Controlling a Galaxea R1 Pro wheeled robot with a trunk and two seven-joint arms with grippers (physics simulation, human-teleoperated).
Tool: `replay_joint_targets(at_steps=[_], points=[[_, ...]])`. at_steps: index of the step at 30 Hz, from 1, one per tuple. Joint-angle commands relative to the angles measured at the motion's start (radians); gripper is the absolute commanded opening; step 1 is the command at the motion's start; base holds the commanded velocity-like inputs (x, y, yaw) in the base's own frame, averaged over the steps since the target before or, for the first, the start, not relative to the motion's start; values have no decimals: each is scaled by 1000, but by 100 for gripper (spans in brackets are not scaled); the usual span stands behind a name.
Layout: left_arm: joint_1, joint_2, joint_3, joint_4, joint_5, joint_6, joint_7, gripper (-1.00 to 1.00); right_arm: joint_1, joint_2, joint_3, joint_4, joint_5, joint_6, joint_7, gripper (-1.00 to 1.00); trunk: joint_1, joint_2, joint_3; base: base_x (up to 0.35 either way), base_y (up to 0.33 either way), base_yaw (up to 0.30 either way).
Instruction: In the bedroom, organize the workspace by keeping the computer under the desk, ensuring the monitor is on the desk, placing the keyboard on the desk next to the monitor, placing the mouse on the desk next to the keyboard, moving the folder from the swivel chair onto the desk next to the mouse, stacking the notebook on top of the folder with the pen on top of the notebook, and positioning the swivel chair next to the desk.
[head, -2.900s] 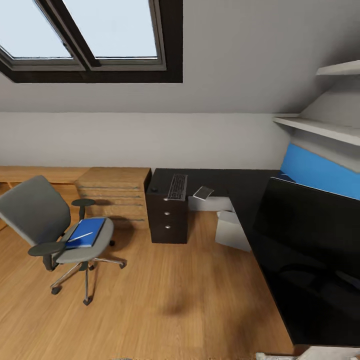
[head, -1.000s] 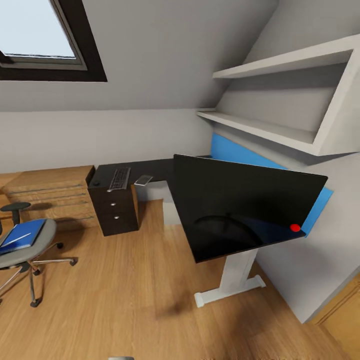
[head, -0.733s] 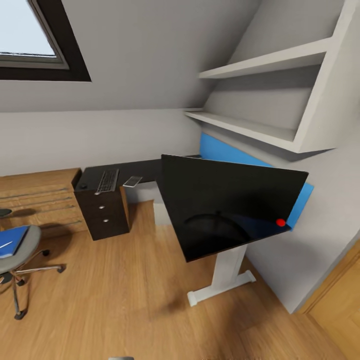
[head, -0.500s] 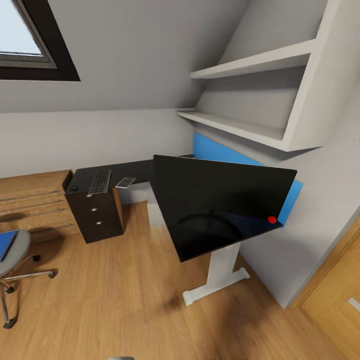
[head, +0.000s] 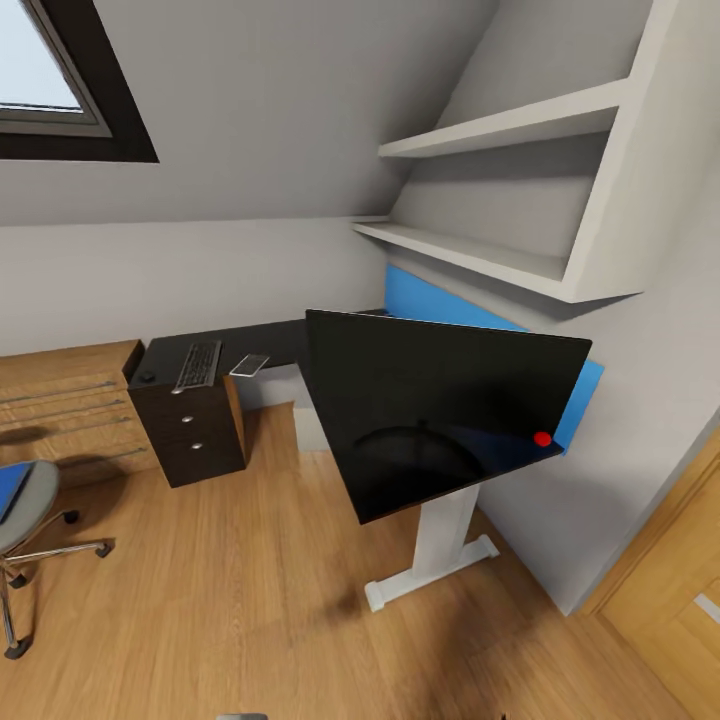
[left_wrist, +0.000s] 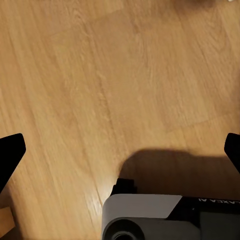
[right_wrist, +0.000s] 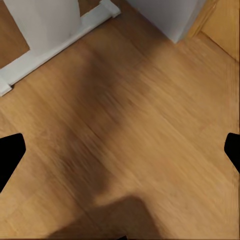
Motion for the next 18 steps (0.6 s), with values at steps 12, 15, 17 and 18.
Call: replay_joint_targets(at_steps=[12, 15, 17, 18], points=[[-1, 7, 0, -1, 50, -15, 11, 100, -218, -59, -3, -222, -136, 236, -24, 100, 0, -2, -2, 0, 0, -1], [-1, 8, 3, -1, 89, -37, 11, 100, -291, -78, -3, -229, -185, 305, -24, 100, 0, -2, -2, 0, 0, 0], [-1, 9, 3, -1, 115, -55, 11, 100, -336, -91, -3, -232, -224, 345, -25, 100, 0, -2, -2, 0, 0, 0], [-1, 10, 3, -1, 125, -65, 11, 100, -358, -100, -3, -233, -245, 363, -25, 100, 0, -2, -2, 0, 0, 0]])
